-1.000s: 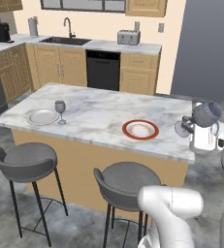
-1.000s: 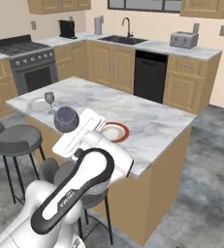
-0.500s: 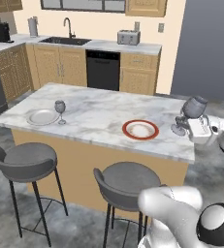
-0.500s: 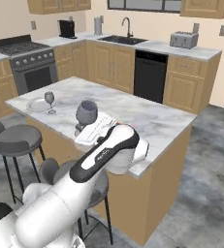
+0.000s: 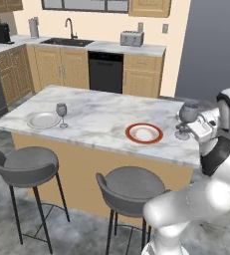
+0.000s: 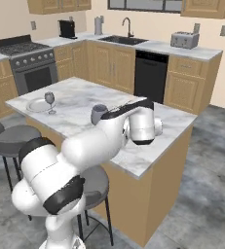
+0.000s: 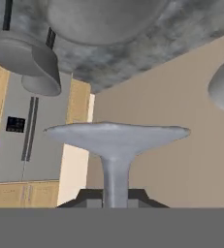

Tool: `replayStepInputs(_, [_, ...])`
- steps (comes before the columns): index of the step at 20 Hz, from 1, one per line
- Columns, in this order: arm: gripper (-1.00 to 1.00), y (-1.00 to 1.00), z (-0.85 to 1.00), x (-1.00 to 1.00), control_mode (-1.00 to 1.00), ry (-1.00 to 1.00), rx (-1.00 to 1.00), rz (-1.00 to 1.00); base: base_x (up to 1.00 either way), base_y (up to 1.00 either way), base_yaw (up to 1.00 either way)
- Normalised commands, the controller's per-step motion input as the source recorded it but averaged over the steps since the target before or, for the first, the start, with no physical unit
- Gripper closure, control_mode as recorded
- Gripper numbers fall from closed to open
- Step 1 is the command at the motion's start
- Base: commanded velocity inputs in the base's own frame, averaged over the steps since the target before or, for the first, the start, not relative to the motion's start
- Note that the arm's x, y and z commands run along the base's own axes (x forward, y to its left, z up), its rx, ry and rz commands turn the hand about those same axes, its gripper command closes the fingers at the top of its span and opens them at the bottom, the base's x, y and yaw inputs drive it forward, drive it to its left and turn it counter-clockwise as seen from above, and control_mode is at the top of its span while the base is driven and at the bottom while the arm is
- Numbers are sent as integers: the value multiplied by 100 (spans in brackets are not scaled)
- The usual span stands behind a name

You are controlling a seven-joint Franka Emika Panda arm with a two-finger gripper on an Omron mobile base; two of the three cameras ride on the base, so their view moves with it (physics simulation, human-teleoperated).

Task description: Retrieve the wine glasses from the counter and place one next to each plate.

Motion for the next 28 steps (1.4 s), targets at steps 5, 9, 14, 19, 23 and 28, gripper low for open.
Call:
replayStepInputs(5, [100, -8, -37, 45, -100, 5, -12, -15, 0, 0, 0])
replayStepInputs(9, [100, 0, -32, 17, -100, -3, -6, -35, 0, 0, 0])
replayStepInputs(14, [100, 0, -22, 24, -100, 0, -1, -36, 0, 0, 0])
replayStepInputs(19, [100, 0, -13, 33, -100, 0, -6, -33, 0, 0, 0])
replayStepInputs(23, [100, 0, -11, 39, -100, 0, -4, -22, 0, 0, 0])
replayStepInputs(28, [100, 0, -32, 40, -100, 14, -2, -4, 0, 0, 0])
